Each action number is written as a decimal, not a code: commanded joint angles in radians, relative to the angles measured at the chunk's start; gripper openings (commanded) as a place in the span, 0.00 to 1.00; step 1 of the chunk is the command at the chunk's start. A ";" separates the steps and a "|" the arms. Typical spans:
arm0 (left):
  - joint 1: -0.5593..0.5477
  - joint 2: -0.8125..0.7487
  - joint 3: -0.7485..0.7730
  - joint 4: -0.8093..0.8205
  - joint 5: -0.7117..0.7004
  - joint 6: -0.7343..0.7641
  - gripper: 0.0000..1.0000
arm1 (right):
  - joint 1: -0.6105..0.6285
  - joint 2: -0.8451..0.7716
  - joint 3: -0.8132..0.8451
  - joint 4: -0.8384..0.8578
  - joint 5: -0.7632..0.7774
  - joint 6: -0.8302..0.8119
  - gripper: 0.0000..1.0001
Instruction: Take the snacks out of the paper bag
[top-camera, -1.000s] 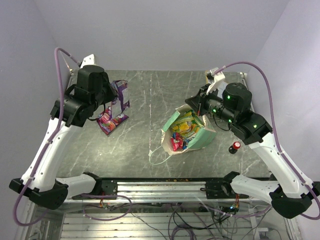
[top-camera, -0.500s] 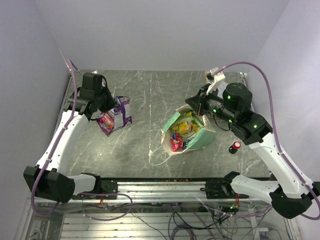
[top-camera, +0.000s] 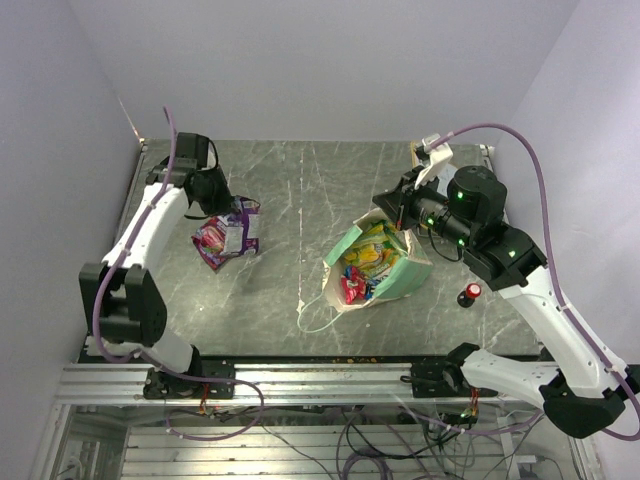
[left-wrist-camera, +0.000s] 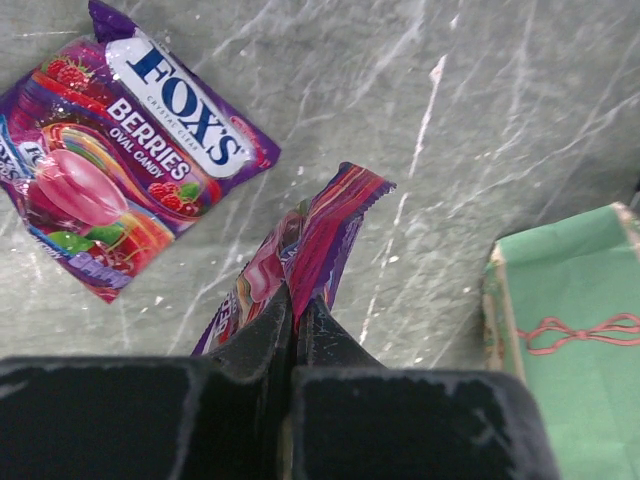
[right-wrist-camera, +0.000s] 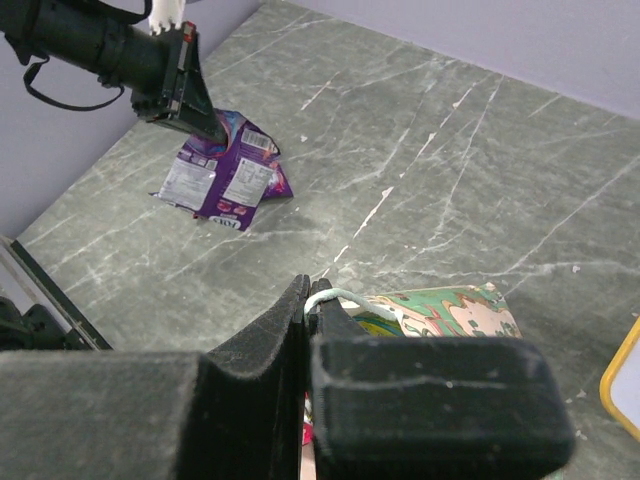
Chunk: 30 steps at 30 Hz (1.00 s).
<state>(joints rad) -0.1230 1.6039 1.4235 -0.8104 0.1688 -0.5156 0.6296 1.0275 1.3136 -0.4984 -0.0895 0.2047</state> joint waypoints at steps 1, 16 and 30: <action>0.011 0.068 0.128 -0.165 -0.059 0.152 0.07 | 0.005 -0.029 0.016 0.065 0.000 -0.010 0.00; 0.084 0.391 0.377 -0.217 -0.126 0.203 0.19 | 0.004 -0.027 0.018 0.051 -0.072 -0.041 0.00; 0.131 0.212 0.376 -0.211 -0.050 0.147 0.58 | 0.005 -0.040 -0.004 0.066 -0.091 -0.033 0.00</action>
<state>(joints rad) -0.0139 1.9774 1.8481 -1.0473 0.0151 -0.3153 0.6296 1.0233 1.3113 -0.4988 -0.1604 0.1749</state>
